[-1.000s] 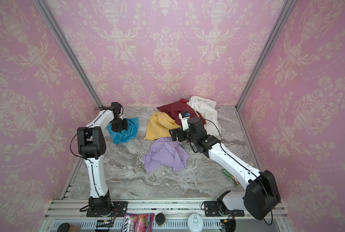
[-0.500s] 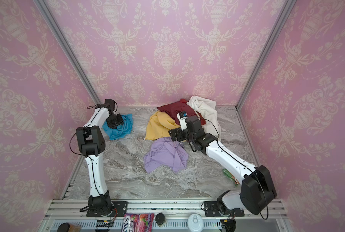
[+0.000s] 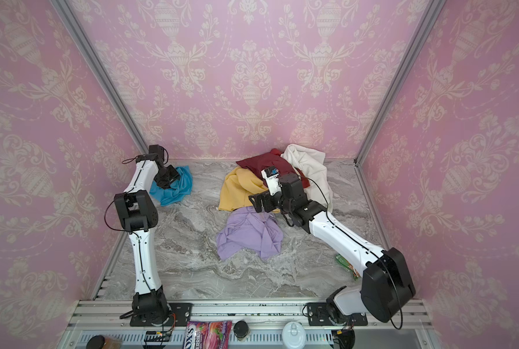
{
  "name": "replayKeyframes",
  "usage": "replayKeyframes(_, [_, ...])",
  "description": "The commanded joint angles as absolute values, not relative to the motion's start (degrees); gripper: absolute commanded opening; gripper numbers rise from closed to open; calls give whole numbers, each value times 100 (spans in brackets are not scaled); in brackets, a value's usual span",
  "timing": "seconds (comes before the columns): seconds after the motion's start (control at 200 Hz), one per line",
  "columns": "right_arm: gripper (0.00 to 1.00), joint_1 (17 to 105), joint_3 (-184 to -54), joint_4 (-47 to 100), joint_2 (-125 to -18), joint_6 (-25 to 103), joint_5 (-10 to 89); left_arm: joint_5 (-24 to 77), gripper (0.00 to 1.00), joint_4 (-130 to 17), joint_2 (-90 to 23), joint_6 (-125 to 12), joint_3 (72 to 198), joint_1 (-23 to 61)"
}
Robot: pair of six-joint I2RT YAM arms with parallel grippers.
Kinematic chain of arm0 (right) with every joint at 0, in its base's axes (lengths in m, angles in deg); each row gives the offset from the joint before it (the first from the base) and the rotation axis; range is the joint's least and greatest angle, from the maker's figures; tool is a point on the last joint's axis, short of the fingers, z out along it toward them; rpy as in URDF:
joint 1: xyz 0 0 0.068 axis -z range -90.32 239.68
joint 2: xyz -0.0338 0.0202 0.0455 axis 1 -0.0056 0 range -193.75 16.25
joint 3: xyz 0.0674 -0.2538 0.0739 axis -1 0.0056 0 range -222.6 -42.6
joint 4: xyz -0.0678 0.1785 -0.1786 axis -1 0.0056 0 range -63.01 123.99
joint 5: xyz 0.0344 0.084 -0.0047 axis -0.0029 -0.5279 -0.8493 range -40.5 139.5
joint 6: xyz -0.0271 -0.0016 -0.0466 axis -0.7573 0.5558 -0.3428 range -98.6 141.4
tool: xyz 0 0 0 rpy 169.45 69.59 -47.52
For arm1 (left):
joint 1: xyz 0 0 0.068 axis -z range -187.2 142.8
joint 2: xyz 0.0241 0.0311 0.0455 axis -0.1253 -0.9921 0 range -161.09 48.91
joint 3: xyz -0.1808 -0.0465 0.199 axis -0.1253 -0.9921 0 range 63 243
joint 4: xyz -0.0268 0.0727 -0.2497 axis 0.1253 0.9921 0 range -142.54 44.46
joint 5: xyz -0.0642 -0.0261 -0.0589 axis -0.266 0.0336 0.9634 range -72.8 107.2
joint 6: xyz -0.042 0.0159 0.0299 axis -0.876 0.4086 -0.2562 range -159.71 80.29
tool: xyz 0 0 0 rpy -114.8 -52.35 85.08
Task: Pick out a specific cloth from the pile
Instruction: 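Lower the turquoise cloth onto the table and open the left gripper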
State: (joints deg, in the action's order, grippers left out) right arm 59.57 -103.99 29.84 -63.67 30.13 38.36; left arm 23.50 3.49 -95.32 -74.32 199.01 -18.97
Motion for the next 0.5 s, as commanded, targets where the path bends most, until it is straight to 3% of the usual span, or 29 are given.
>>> replayKeyframes(0.0, [100, 5938, -10430, 3060, -6202, 2844, 3894, 2344, 64, 648, -9385, -7472, 20075, -1845])
replayKeyframes(0.25, [100, 5941, -10313, 3038, -5950, 2876, 3908, 2054, 79, 787, -8769, -6990, 19808, -1741])
replayKeyframes(0.3, [100, 5936, -10357, 3101, -5944, 2859, 3938, 2020, 87, 782, -8638, -6931, 19769, -1714])
replayKeyframes(0.335, [100, 5942, -10381, 3144, -5941, 2841, 3954, 2007, 99, 786, -8558, -6880, 19764, -1690])
replayKeyframes(0.49, [100, 5953, -10424, 3174, -5831, 2761, 4080, 1776, 99, 853, -8281, -6587, 19763, -1569])
